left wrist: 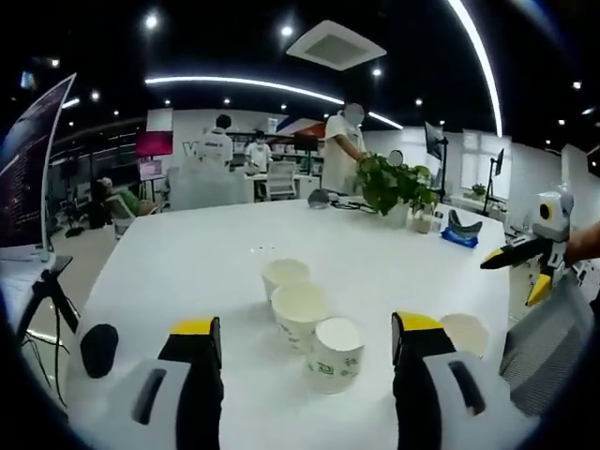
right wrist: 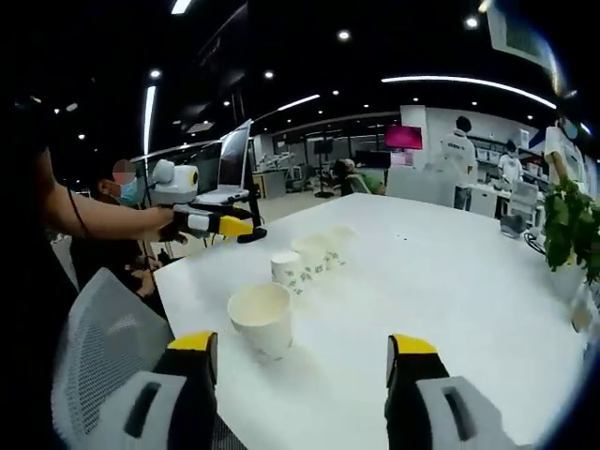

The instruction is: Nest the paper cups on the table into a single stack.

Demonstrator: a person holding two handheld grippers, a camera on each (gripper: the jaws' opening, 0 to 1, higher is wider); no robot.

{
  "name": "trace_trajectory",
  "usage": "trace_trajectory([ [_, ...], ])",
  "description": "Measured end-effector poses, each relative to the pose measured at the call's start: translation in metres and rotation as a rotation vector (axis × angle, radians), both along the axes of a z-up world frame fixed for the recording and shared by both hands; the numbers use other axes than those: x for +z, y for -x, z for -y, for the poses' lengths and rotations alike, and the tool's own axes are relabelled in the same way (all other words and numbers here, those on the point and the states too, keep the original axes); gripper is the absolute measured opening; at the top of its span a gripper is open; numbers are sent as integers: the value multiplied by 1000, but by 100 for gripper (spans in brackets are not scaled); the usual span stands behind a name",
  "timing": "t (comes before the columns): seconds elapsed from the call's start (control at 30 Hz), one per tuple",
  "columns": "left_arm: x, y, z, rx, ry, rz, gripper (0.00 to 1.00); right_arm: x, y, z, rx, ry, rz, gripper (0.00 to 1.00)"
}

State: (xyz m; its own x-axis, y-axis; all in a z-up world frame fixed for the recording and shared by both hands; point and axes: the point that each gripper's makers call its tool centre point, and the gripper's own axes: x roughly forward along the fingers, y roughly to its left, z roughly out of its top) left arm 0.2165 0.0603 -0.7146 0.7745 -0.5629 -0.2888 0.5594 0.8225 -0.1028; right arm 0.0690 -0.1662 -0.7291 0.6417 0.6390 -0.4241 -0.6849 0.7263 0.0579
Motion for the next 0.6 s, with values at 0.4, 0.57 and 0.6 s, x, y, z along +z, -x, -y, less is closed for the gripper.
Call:
trace_trajectory([
  [0.4,-18,-40,15,7,-32,-71,54,1,12,9,-17,-12,49,94],
  [0.57,-27,-52,18,12,-48,-108,47,-7,18,12,-28,4,45,93],
  [0.6,-27,-54,18,15,-47,-117,45,-10,19,13,-30,14,46,93],
])
